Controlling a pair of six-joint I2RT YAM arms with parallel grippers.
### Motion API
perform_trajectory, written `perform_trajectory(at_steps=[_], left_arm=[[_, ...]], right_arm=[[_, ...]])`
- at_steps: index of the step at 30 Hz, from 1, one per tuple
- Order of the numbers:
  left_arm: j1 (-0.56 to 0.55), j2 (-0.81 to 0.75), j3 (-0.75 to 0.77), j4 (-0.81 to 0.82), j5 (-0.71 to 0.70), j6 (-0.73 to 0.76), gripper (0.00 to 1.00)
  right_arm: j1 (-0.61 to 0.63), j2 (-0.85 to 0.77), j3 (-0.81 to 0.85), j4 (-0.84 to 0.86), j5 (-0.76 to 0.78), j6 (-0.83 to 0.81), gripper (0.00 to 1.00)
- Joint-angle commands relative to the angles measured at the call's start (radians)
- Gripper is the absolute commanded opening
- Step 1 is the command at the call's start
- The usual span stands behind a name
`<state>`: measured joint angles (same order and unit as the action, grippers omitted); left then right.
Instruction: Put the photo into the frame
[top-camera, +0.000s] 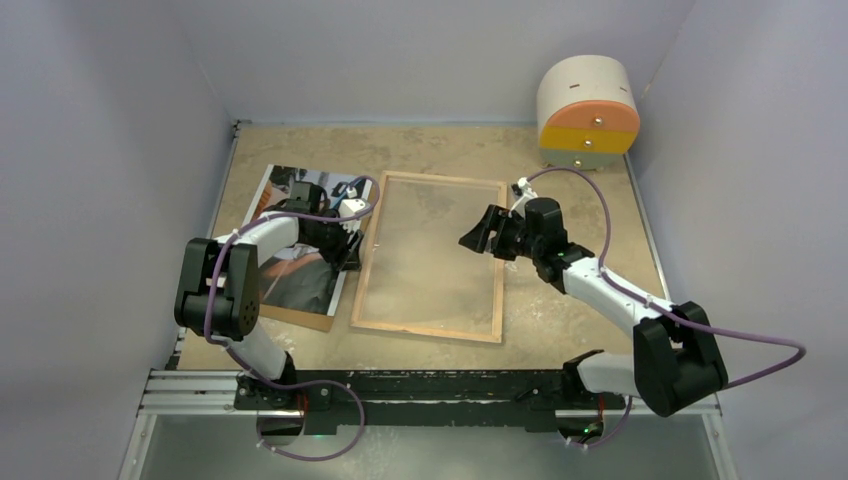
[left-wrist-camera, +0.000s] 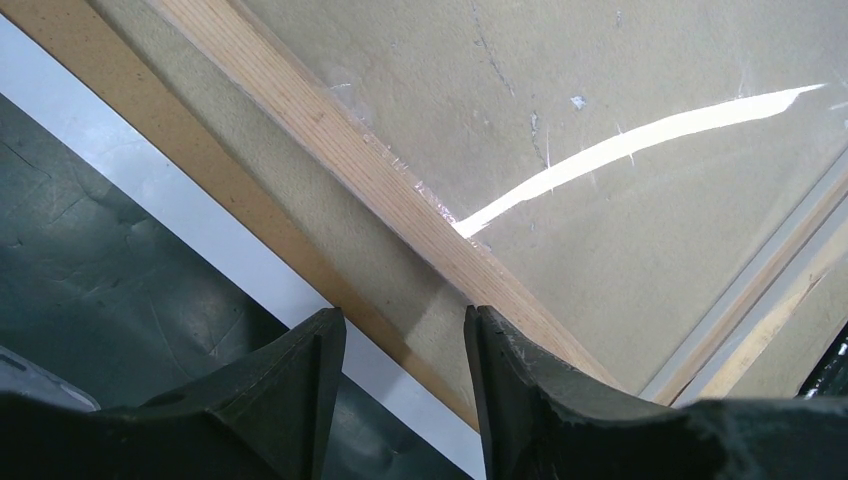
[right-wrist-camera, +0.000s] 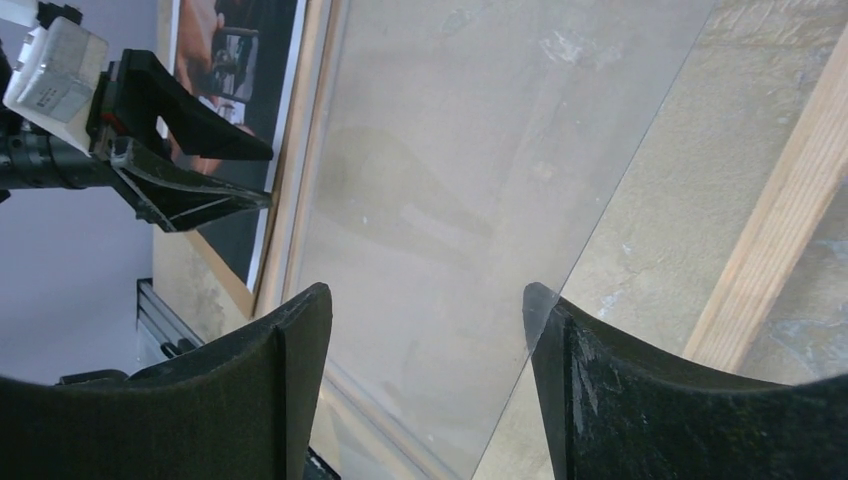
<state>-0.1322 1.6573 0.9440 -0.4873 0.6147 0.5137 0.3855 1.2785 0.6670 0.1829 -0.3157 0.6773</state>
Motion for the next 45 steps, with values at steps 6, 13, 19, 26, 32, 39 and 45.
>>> perform_trajectory(at_steps=[6,13,19,26,32,39,45], left_arm=[[-0.004,0.001,-0.01,0.012,0.007,0.01,0.5],[-0.004,0.005,-0.009,0.012,0.008,0.012,0.49],[-0.004,0.009,-0.012,0.012,0.007,0.015,0.48],[-0.004,0.01,-0.011,0.01,0.003,0.018,0.47],[-0.005,0.021,-0.006,0.012,0.006,0.014,0.47],[-0.009,0.022,-0.005,0.012,0.006,0.011,0.47],[-0.01,0.027,-0.005,0.02,-0.001,0.011,0.46]], right_arm=[[-0.027,-0.01,0.035,-0.049,-0.019,-0.109,0.73],[-0.037,-0.008,0.068,-0.088,-0.031,-0.15,0.65],[-0.039,-0.005,0.064,-0.081,-0.016,-0.157,0.37],[-0.039,-0.011,0.042,-0.069,0.006,-0.177,0.02],[-0.039,-0.017,0.016,-0.037,0.033,-0.194,0.0],[-0.039,-0.031,-0.042,0.046,0.101,-0.195,0.0],[-0.039,-0.052,-0.122,0.19,0.125,-0.181,0.0]])
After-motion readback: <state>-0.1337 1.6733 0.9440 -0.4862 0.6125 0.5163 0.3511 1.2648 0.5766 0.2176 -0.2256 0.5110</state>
